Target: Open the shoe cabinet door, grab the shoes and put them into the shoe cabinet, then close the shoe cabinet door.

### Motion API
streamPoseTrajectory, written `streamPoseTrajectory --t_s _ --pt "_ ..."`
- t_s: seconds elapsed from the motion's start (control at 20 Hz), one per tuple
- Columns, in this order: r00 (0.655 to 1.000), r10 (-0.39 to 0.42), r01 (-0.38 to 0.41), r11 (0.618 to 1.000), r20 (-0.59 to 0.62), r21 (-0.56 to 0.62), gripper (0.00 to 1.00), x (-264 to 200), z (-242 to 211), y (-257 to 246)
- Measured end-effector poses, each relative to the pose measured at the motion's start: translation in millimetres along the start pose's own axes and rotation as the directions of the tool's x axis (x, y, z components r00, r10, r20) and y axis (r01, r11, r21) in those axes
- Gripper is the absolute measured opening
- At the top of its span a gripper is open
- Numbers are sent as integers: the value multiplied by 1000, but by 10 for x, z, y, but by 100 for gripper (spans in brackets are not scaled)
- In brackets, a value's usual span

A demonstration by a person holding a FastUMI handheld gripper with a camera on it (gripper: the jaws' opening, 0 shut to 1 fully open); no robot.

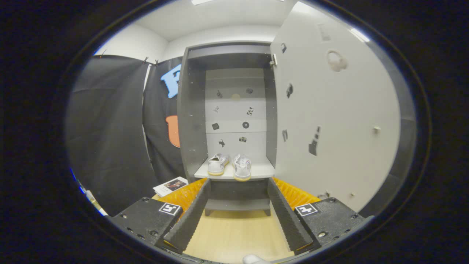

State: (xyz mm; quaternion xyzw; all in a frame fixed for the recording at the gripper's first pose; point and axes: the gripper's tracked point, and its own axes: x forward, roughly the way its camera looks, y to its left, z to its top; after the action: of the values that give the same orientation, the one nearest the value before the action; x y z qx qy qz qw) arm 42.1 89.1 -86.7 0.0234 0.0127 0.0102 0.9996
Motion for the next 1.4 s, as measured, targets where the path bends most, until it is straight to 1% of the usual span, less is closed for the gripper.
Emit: streamPoseTrajectory --t_s 0.05,0.1,0.25,0.35,0.5,0.6,0.7,0.8,1.0,1.15,1.25,1.4 --pt "1000 9 -10 1000 3 12 98 -201 -12 -50" --pt "1000 3 -3 1000 -1 9 99 -374 -30 -134" --pt "998 -56 56 998 -2 -18 99 -839 -15 -500" --pt "993 -119 120 992 11 -27 99 -1103 18 -810" --pt "976 -218 218 976 22 -25 99 -1307 37 -1319" --pt "964 -265 265 964 16 5 99 -1378 34 -1646" --pt "951 -310 310 950 3 35 100 -1341 9 -1981" --pt "941 -337 337 940 4 55 99 -1261 46 -2254" --pt "944 -330 328 939 8 102 99 -963 158 -2675" --pt "956 -292 288 952 25 101 99 -658 319 -2853" --pt "969 -246 242 967 39 80 99 -483 413 -2806" --pt "988 -149 149 989 48 13 99 -241 493 -2633"
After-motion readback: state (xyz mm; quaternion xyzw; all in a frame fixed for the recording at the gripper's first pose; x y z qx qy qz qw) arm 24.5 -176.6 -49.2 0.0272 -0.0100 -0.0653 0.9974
